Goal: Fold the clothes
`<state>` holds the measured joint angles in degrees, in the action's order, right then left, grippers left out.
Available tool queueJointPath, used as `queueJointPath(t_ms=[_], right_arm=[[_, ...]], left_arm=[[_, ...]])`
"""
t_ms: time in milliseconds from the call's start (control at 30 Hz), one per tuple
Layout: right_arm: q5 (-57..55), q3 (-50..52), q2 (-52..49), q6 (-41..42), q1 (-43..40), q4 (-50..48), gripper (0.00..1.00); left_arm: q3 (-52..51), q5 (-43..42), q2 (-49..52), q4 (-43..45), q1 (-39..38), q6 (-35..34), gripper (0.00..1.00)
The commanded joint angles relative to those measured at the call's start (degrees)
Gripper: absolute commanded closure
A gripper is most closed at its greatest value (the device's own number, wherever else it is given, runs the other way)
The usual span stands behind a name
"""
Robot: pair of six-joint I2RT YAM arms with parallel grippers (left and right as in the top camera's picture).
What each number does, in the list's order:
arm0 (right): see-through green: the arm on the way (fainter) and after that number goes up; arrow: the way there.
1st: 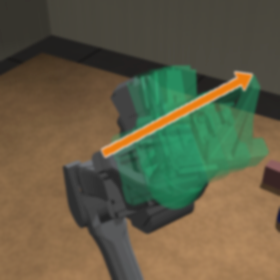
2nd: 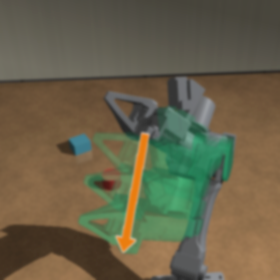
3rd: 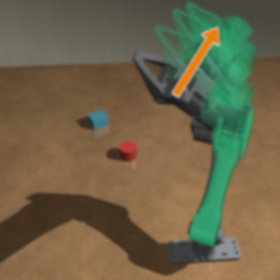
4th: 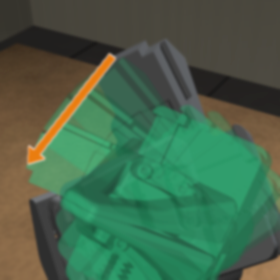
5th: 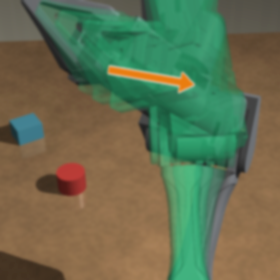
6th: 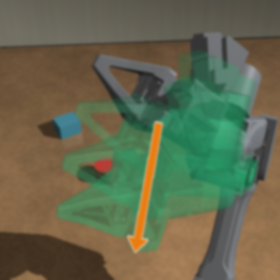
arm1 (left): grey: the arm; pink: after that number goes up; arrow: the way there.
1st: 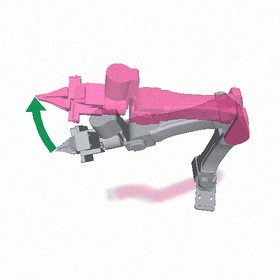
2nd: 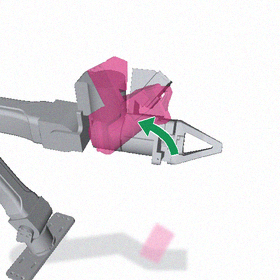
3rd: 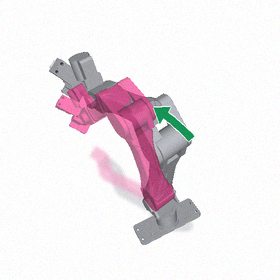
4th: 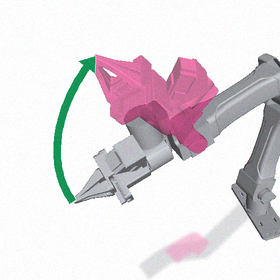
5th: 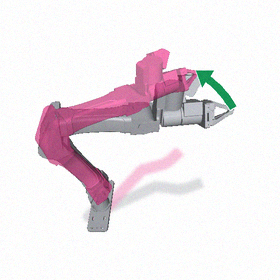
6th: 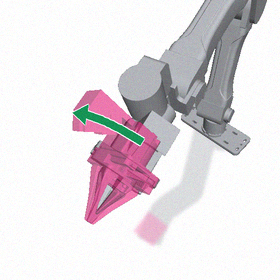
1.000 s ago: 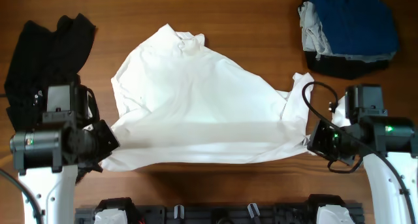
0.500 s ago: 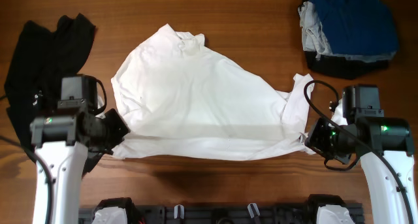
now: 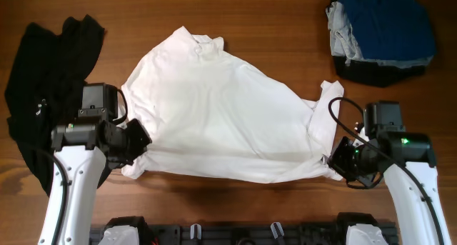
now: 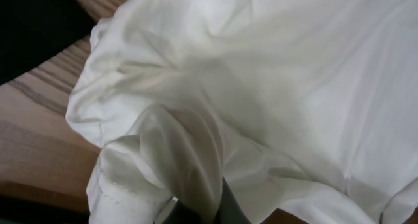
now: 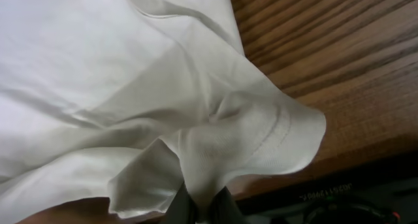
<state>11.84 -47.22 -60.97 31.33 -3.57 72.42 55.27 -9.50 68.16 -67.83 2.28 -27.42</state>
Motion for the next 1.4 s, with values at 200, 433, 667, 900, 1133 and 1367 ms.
queueJointPath(t_ms=[200, 433, 667, 900, 1133, 1367], right_arm=[[-0.79, 1.14, -2.78, 4.42, -0.26, -9.42, 0.96], [-5.86, 1.14, -10.51, 4.57, -0.26, -15.47, 0.96], [-8.52, 1.14, -16.74, 3.37, -0.26, -21.35, 0.96], [-9.84, 1.14, -19.30, 3.04, -0.26, -24.00, 0.96], [-10.67, 1.14, -19.45, 1.55, -0.26, -24.24, 0.51], [-10.36, -0.15, -19.08, -1.73, -0.26, -24.33, 0.33]], left_arm=[[-2.14, 7.89, 8.52, 13.66, -0.20, -1.99, 0.96], [-2.14, 7.43, 16.90, 24.55, -0.22, -1.95, 0.96], [-2.14, 7.45, 21.84, 31.32, -0.22, -1.38, 0.96], [-2.14, 7.43, 22.62, 34.21, -0.22, -1.36, 0.95], [-2.14, 7.43, 22.62, 34.21, -0.22, -1.36, 0.39], [-1.53, 7.43, 22.47, 34.97, -0.20, 4.31, 0.20]])
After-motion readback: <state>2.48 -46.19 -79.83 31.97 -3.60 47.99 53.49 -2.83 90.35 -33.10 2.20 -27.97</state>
